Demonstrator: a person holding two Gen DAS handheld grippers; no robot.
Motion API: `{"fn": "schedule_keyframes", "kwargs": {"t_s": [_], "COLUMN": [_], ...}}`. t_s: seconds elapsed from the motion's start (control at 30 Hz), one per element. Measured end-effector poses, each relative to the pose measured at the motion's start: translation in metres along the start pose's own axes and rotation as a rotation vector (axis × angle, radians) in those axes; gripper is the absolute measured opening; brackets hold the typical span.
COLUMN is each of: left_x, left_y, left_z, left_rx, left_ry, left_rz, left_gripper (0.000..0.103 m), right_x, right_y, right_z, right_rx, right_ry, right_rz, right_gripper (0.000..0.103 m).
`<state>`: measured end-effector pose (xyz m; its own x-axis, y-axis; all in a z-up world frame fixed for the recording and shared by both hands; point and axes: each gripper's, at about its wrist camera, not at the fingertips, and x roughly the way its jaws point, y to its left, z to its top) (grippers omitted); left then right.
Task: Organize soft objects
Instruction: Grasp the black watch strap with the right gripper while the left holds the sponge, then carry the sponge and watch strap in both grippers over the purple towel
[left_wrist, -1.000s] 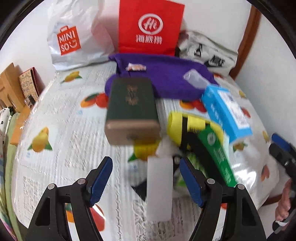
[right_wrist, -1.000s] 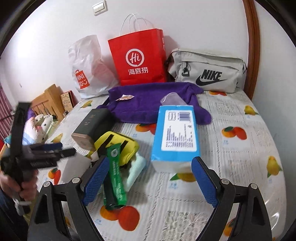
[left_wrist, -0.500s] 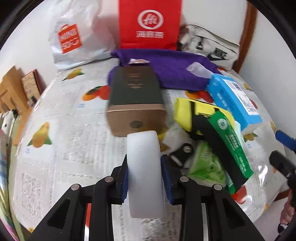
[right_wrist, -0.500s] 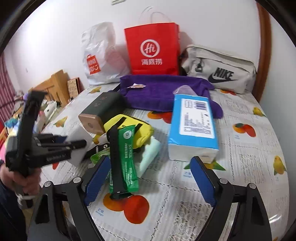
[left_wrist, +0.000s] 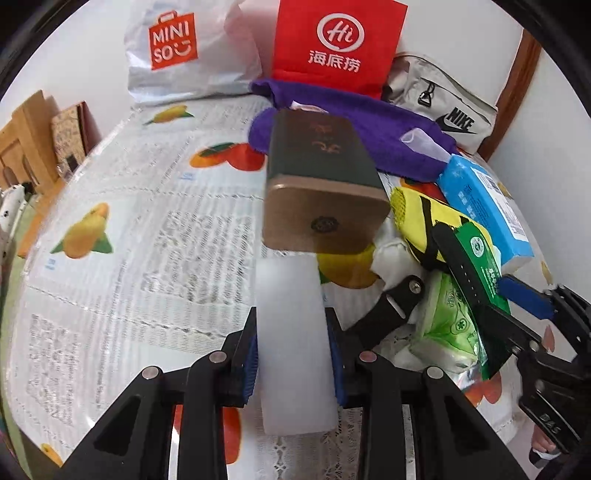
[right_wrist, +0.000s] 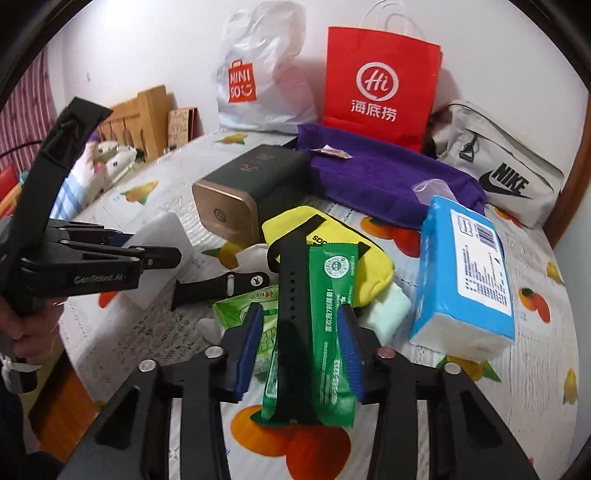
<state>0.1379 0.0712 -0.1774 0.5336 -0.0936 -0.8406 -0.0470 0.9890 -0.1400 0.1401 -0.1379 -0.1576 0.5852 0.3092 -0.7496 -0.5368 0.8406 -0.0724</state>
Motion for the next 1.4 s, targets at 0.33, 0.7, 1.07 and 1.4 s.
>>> {"fn": "schedule_keyframes", "kwargs": {"t_s": [0.33, 0.7, 1.07, 1.4], "left_x": [0.003, 0.002, 0.004, 0.005], "left_y": [0.008, 0.007, 0.001, -0.004], "left_z": [-0.002, -0.007, -0.013, -0.013], "left_rx": [-0.032, -0.034, -0.027, -0.011], "left_ry": [-0.009, -0.001, 0.022, 0.025], "left_rz": [-0.065, -0.065, -0.027, 0.003], "left_gripper": [0.030, 0.032, 0.032, 0.032], "right_x": [0.024, -0.007, -0.018, -0.010], "right_y": [0.021, 0.009, -0.014, -0.043], "right_z": [-0.004, 0.001, -0.030, -0.068], "right_rx": [-0.164, -0.053, 0.055, 0.185], "right_ry": [0.027, -0.043, 0.028, 0.101], "right_rz": [-0.120, 0.031, 0.025, 0.056], "right_gripper": [0.028, 0.021, 0.021, 0.038]}}
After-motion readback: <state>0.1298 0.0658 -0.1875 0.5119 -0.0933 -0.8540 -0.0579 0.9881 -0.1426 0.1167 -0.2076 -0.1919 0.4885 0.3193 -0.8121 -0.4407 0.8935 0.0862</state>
